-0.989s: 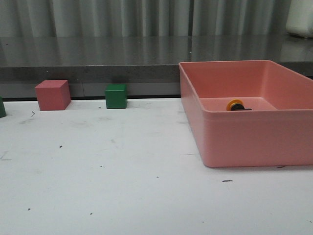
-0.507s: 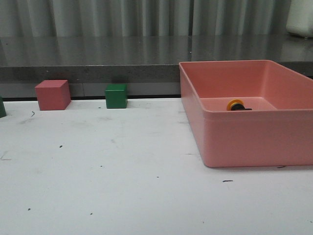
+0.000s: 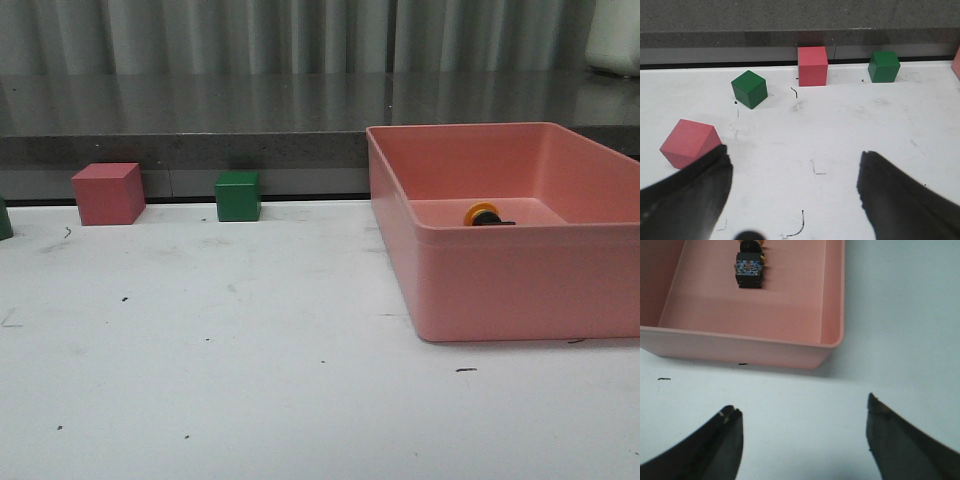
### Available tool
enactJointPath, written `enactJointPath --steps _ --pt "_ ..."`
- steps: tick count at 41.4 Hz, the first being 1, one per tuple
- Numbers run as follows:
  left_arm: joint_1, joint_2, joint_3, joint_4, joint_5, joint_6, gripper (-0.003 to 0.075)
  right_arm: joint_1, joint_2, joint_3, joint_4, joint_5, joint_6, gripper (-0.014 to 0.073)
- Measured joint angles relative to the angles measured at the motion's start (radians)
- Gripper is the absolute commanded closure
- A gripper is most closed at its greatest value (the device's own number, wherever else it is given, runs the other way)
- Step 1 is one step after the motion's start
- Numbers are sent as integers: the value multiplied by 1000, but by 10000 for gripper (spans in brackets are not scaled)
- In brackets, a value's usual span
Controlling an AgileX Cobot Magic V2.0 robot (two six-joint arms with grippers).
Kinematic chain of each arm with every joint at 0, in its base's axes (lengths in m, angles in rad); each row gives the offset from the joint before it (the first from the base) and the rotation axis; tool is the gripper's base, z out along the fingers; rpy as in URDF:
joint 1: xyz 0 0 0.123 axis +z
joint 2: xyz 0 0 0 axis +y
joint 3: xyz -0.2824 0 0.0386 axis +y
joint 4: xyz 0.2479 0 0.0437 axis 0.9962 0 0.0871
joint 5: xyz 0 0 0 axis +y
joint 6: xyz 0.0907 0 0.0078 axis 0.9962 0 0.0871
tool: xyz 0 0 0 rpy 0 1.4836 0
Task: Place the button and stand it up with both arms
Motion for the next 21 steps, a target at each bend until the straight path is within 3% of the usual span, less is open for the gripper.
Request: enactJointPath --steps 13,21 --pt "-7 0 0 -13 -9 0 122 0 59 -56 39 40 0 -31" --pt "-127 0 0 -64 -17 43 122 49 192 -211 57 128 0 -31"
